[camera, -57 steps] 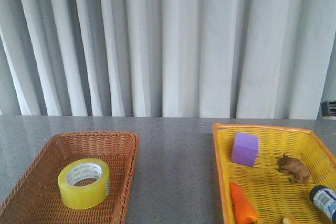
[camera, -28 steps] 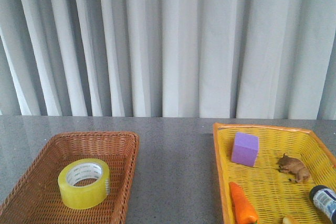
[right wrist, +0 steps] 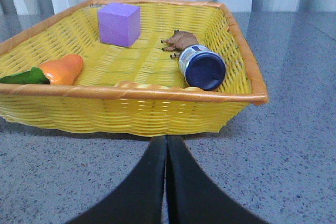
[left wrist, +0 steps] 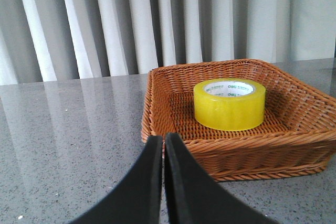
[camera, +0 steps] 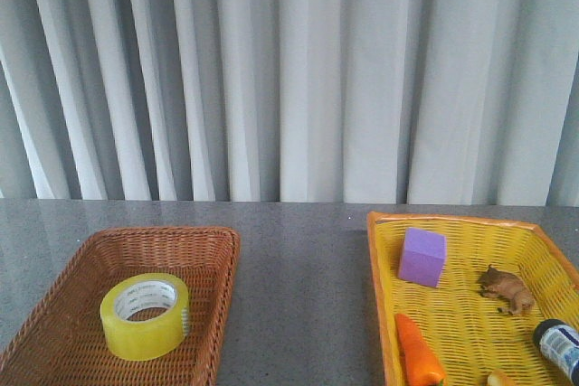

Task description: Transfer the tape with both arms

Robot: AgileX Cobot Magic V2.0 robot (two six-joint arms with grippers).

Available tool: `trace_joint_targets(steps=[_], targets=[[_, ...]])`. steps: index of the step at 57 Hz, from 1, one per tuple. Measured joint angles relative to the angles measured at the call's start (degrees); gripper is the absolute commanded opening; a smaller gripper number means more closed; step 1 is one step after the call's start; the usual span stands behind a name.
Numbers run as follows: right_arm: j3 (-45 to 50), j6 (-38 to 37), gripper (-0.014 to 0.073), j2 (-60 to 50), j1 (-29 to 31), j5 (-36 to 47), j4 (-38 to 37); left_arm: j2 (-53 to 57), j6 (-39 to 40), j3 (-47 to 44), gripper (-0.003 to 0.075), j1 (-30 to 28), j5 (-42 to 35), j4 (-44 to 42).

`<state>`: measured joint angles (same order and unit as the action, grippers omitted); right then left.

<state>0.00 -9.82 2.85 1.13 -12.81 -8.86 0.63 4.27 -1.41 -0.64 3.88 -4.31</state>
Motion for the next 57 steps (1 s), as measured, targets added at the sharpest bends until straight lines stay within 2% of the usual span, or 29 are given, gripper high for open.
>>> trace_joint_targets(steps=[7, 57], targets=[[1.5, 0.0, -0.0007, -3.3, 0.0, 1.5, -0.2, 0.0, 0.0, 0.0, -0.0006, 0.0, 0.0, 0.0], [1.5, 1.3, -0.0007, -3.6, -0.8, 1.6, -0.6, 0.0, 0.0, 0.0, -0.0006, 0.0, 0.1, 0.0]])
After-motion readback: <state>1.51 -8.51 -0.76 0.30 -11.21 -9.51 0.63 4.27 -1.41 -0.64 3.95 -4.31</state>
